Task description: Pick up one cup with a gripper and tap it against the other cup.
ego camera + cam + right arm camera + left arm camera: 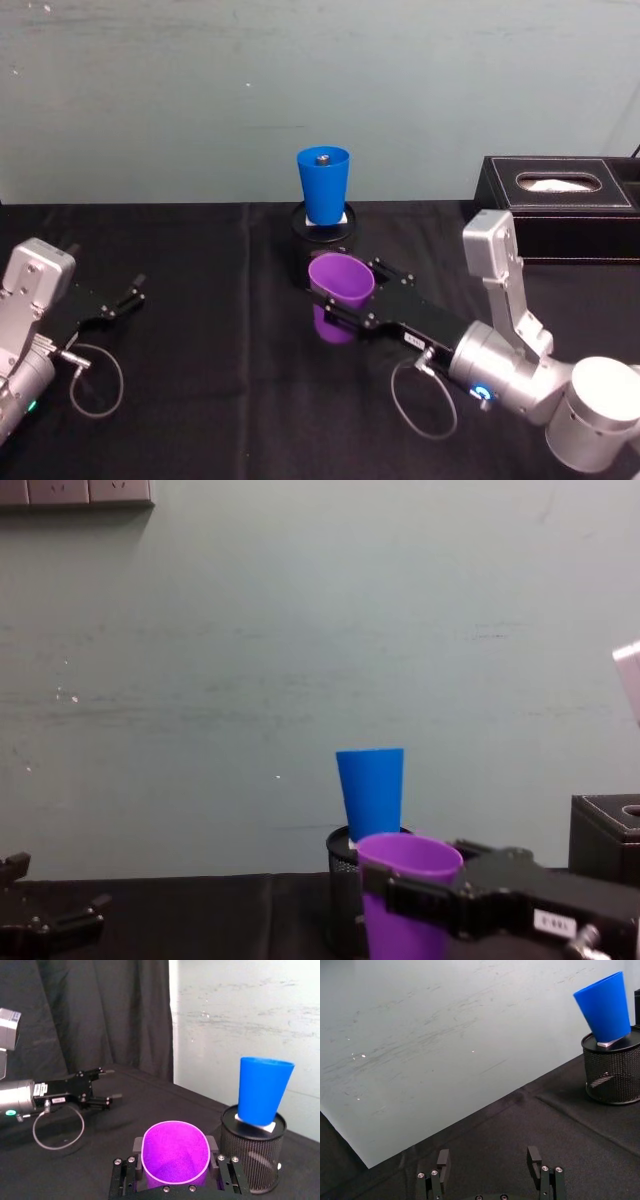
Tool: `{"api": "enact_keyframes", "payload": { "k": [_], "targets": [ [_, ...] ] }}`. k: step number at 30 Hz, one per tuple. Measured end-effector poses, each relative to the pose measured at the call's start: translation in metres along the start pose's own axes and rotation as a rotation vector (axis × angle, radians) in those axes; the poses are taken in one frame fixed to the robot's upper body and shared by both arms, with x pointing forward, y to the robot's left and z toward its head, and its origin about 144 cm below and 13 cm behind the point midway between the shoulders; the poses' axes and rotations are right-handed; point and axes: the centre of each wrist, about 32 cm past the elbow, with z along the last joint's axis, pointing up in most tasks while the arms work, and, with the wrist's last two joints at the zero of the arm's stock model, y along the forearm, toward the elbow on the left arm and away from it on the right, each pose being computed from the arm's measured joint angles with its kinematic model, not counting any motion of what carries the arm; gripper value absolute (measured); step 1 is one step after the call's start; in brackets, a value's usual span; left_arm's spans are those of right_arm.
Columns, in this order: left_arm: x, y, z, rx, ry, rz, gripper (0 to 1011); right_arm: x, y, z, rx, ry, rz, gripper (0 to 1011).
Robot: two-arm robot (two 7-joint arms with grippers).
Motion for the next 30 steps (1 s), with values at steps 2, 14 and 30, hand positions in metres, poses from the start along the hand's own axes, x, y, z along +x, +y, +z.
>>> {"api": "enact_keyframes", "payload": {
  "k": [2,14,30],
  "targets": [
    [0.0,0.0,0.0,0.0,0.0,0.0,1000,-0.003,-0.004,-0.006,-0.001,0.0,-0.004,726],
    [0.0,0.0,0.0,0.0,0.0,0.0,1000,-0.013,-0.017,-0.033,-0.029,0.004,-0.031,726],
    [0.0,0.0,0.0,0.0,0.0,0.0,1000,-0.014,-0.015,-0.052,-0.022,0.005,-0.045,726]
  ]
}}
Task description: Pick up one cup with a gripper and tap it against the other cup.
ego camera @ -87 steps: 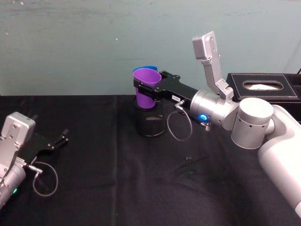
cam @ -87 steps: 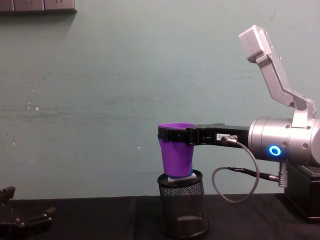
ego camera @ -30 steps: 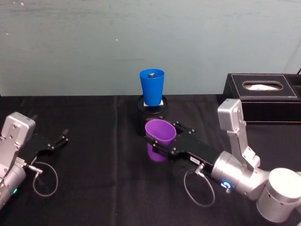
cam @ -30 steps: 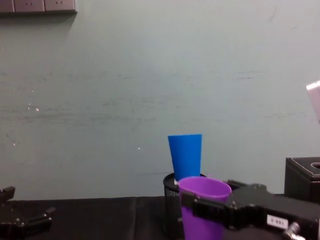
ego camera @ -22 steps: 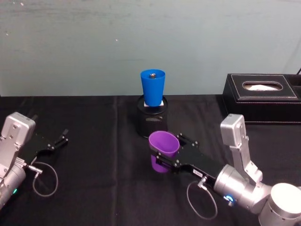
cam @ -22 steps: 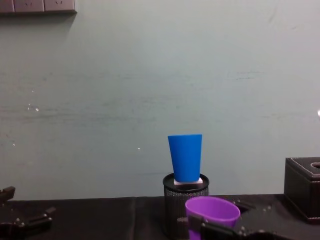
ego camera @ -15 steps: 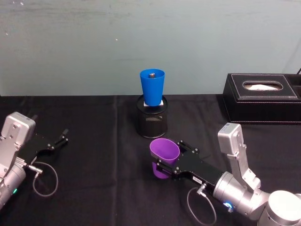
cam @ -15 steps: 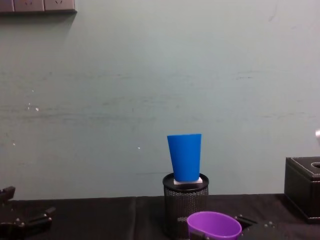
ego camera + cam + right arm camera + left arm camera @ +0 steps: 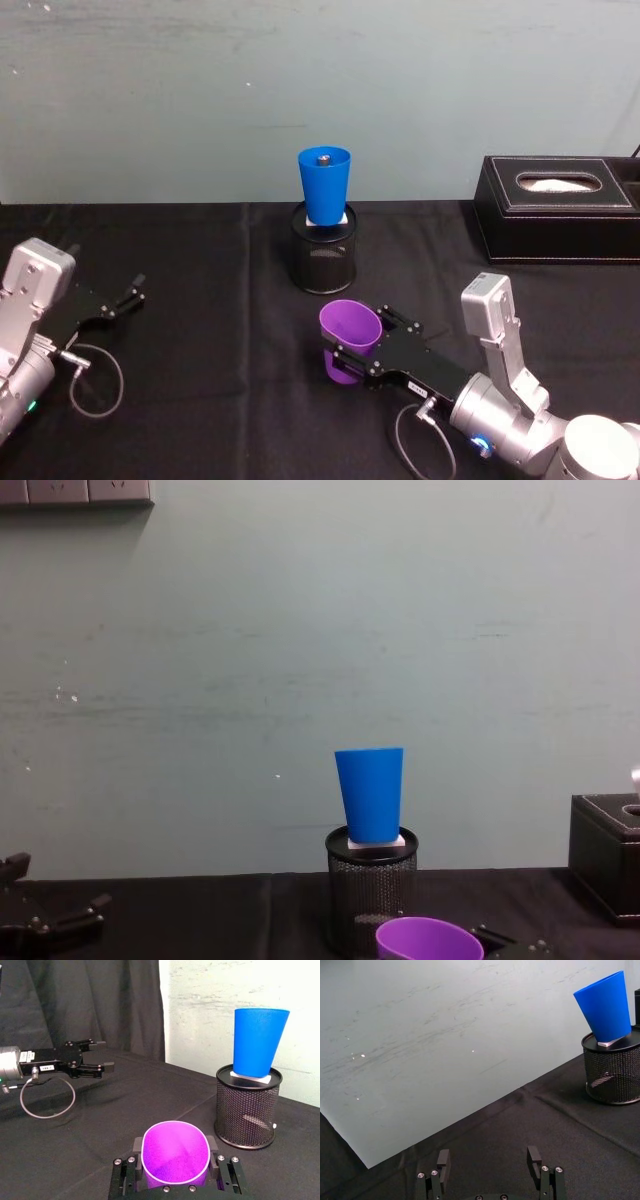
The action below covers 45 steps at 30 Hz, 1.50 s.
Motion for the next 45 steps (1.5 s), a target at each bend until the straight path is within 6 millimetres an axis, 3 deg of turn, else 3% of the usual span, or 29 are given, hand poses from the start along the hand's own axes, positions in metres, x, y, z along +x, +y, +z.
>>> {"api": "enact_keyframes", "payload": {
  "k": [10,20,27,37,45],
  "targets": [
    [0.0,0.0,0.0,0.0,0.0,0.0,1000,0.0,0.0,0.0,0.0,-0.001,0.001,743],
    [0.0,0.0,0.0,0.0,0.0,0.0,1000,0.0,0.0,0.0,-0.001,-0.001,0.002,998],
    [0.0,0.0,0.0,0.0,0.0,0.0,1000,0.0,0.0,0.001,0.001,-0.003,0.003,1000],
    [0.0,0.0,0.0,0.0,0.0,0.0,1000,0.0,-0.001,0.028,0.125,-0.056,-0.052,1000],
    [0.0,0.0,0.0,0.0,0.0,0.0,1000,-0.005,-0.015,0.038,0.131,-0.097,-0.303,1000]
  ]
}}
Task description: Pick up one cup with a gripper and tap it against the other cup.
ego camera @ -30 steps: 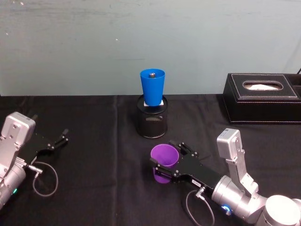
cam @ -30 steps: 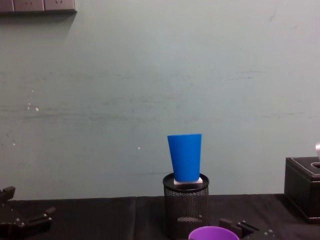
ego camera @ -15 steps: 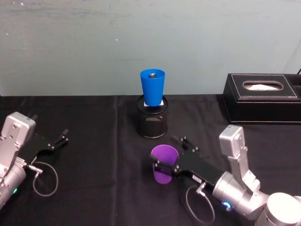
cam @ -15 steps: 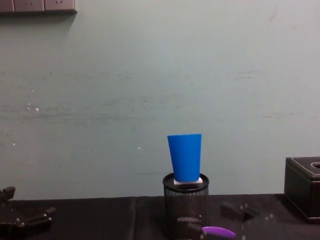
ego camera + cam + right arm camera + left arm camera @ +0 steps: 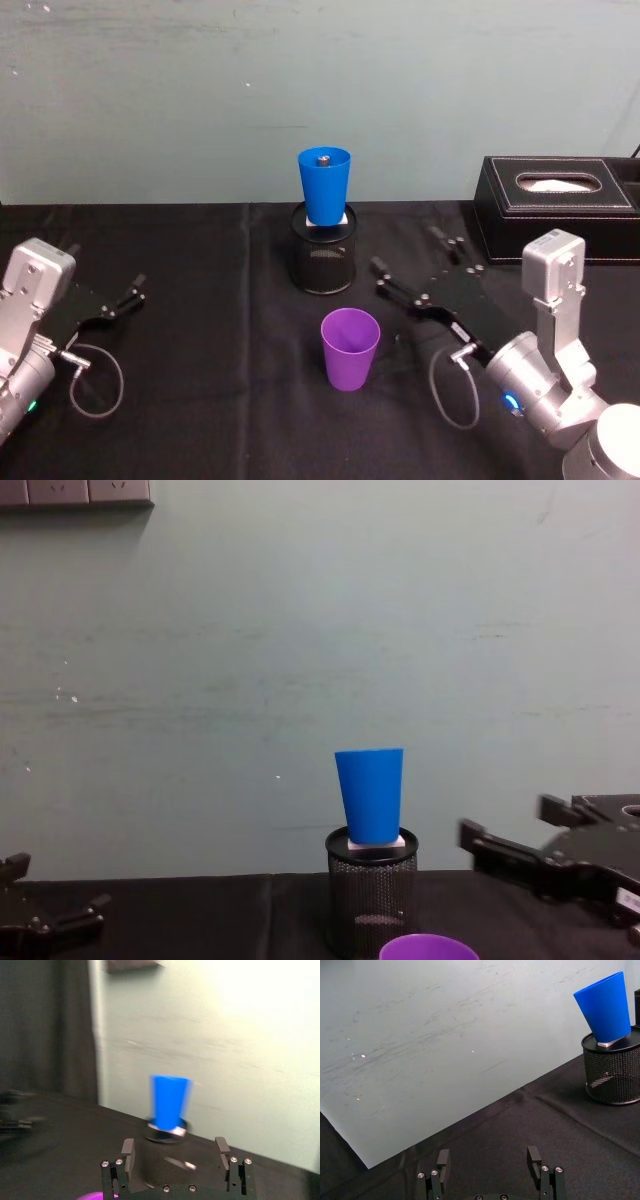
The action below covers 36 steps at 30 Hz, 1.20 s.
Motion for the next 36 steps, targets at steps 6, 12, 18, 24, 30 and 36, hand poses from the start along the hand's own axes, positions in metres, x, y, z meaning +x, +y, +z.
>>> {"api": "enact_keyframes", "payload": {
  "k": [6,12,18,24,30,36],
  "targets": [
    [0.0,0.0,0.0,0.0,0.0,0.0,1000,-0.005,-0.007,-0.008,-0.067,-0.052,-0.187,1000],
    [0.0,0.0,0.0,0.0,0.0,0.0,1000,-0.006,-0.009,-0.02,-0.106,-0.084,-0.308,1000],
    [0.0,0.0,0.0,0.0,0.0,0.0,1000,-0.007,-0.008,-0.026,-0.112,-0.087,-0.328,1000],
    [0.0,0.0,0.0,0.0,0.0,0.0,1000,-0.005,-0.008,-0.028,-0.107,-0.08,-0.309,1000],
    [0.0,0.0,0.0,0.0,0.0,0.0,1000,-0.005,-0.008,-0.028,-0.107,-0.081,-0.312,1000],
    [0.0,0.0,0.0,0.0,0.0,0.0,1000,-0.005,-0.008,-0.028,-0.107,-0.082,-0.314,1000]
  ]
}}
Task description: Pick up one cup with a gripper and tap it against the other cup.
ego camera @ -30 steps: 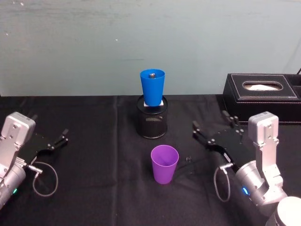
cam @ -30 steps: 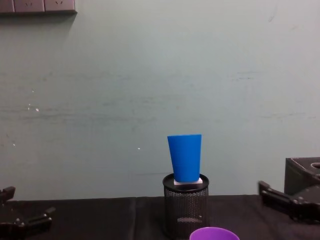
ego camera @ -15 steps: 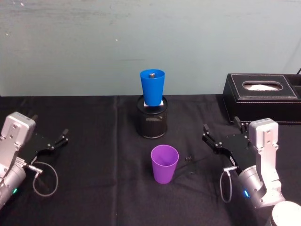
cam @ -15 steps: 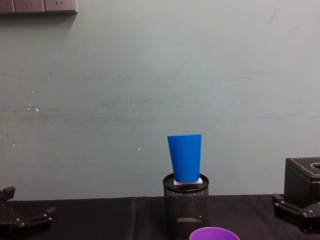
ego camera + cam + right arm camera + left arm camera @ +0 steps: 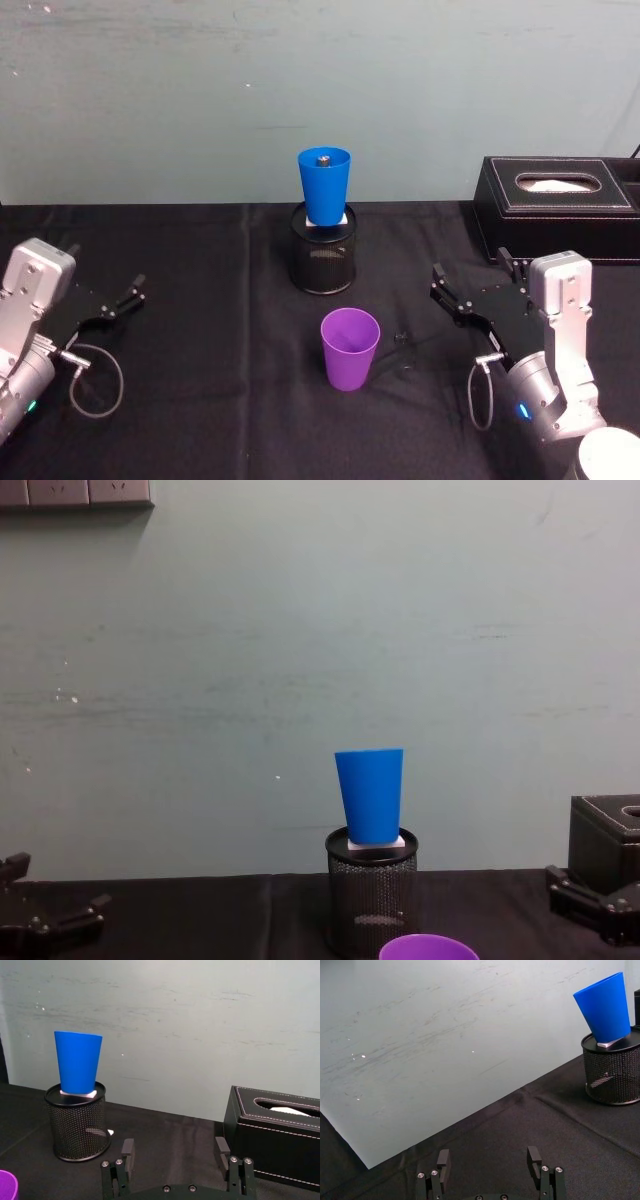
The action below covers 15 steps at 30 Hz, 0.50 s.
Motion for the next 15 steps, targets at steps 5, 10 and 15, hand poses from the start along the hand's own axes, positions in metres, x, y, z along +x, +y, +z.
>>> {"api": "enact_keyframes", "payload": {
  "k": [5,10,15],
  "targets": [
    [0.0,0.0,0.0,0.0,0.0,0.0,1000,-0.0002,-0.0001,0.0,-0.001,-0.001,-0.003,1000],
    [0.0,0.0,0.0,0.0,0.0,0.0,1000,-0.0004,-0.0002,0.0,-0.001,-0.001,-0.003,1000],
    [0.0,0.0,0.0,0.0,0.0,0.0,1000,-0.0005,-0.0002,0.0001,-0.002,-0.002,-0.004,1000]
  ]
}}
